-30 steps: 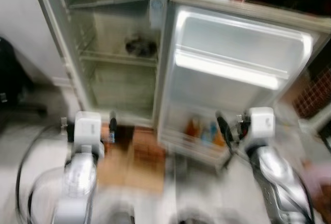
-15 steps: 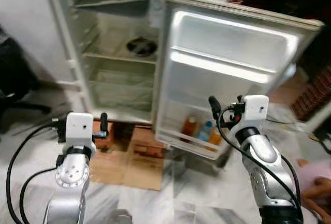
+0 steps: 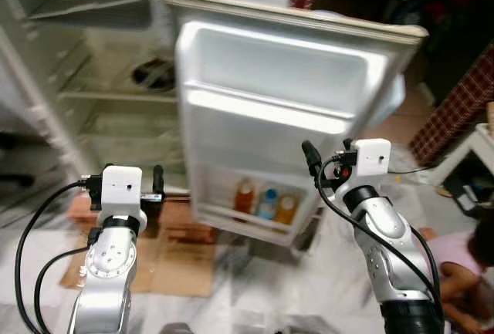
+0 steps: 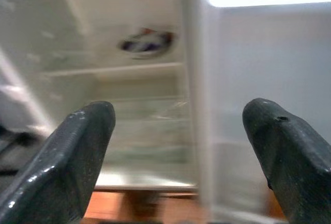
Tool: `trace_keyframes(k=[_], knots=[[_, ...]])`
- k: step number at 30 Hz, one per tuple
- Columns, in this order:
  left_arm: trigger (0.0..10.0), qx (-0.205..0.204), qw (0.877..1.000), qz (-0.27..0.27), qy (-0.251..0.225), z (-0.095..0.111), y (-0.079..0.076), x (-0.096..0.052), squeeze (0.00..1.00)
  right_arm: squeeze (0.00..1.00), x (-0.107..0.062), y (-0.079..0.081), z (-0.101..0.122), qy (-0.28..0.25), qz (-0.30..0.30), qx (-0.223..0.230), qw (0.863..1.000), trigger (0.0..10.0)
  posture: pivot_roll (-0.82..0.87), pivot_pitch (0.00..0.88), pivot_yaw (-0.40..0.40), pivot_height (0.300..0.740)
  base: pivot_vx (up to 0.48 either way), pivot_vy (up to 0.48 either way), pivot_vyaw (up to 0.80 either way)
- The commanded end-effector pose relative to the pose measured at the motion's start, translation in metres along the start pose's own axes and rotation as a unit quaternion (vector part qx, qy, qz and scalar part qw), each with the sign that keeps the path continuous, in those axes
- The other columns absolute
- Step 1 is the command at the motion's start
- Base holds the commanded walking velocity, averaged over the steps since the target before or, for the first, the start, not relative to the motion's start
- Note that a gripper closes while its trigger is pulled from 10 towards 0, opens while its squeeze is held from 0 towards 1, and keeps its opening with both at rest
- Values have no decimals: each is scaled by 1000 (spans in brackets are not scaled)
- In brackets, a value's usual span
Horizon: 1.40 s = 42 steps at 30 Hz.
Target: Restocking fridge
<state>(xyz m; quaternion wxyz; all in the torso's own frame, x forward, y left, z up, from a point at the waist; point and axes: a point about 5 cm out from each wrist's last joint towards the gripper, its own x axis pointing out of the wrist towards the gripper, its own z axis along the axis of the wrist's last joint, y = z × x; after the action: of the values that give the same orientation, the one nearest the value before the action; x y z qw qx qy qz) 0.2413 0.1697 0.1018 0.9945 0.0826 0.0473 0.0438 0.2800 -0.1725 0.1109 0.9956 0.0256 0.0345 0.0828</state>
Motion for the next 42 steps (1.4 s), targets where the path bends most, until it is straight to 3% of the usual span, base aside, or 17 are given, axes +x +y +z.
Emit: trace_keyframes(k=[1,9,22,34,38,39,42], knots=[[10000,5,1000,3,-2,1,3,-1,0,0,3,0,5,-12,4,9,1000,10000,94,0,-59,740,0,0,0],[10000,12,1000,1,4,-2,4,-3,0,0,-1,9,-7,18,63,16,998,10000,96,0,-59,740,0,0,0],[10000,8,999,23,25,-8,8,-3,0,0,23,-9,-4,25,10,-8,1000,10000,104,0,-62,740,0,-443,0],[10000,-14,997,65,46,-11,16,-4,0,0,36,-11,4,-6,-22,-43,999,10000,107,0,-66,740,0,0,107],[10000,-40,990,109,84,-21,25,-4,0,0,45,-5,14,-31,-34,-34,998,10000,108,0,-65,740,0,0,800],[10000,-78,982,130,114,-29,29,-5,0,0,50,0,19,-42,-36,-28,998,10000,112,0,-66,740,0,0,800],[10000,-100,973,152,142,-38,37,-8,0,0,57,7,25,-50,-34,-22,998,10000,119,0,-73,740,0,0,800]])
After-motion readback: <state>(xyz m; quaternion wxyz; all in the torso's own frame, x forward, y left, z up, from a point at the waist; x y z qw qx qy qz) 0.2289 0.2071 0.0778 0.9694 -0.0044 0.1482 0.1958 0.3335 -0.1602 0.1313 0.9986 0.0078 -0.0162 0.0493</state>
